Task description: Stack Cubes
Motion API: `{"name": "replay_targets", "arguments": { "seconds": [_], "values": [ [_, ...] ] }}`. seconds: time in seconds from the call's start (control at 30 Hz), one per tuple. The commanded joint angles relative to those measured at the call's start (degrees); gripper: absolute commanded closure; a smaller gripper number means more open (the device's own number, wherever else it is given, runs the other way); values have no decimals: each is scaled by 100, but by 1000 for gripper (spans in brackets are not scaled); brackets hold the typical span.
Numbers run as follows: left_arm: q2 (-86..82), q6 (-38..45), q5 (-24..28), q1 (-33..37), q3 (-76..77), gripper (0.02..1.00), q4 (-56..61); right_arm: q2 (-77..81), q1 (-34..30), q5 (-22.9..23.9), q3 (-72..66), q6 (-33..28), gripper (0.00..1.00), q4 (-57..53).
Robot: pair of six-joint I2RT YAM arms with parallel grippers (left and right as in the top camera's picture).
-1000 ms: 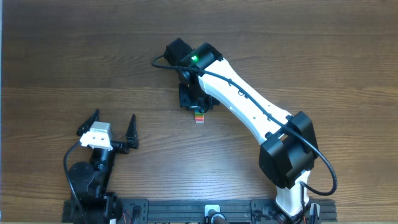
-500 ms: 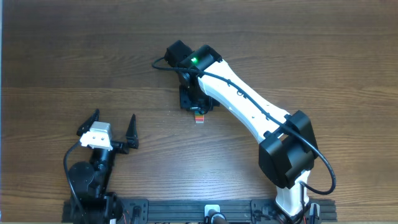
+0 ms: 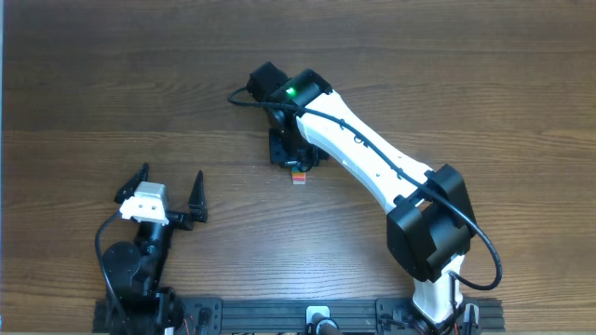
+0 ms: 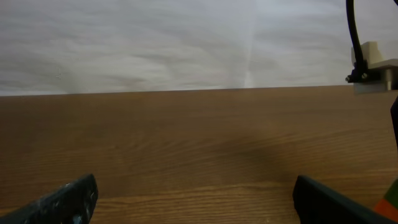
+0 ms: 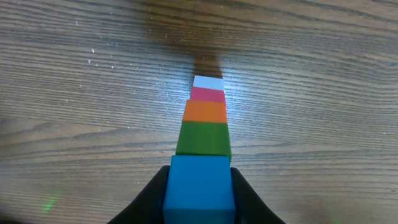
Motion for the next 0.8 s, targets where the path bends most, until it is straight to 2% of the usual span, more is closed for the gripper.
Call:
{"name": "replay_targets", "arguments": {
  "seconds": [0.03,0.8],
  "values": [
    [-42,83,-20,-24,-20,18,-24,70,24,-44,-46,-33,759,26],
    [-42,83,-20,-24,-20,18,-26,70,24,-39,-48,-87,711,33]
  ]
}}
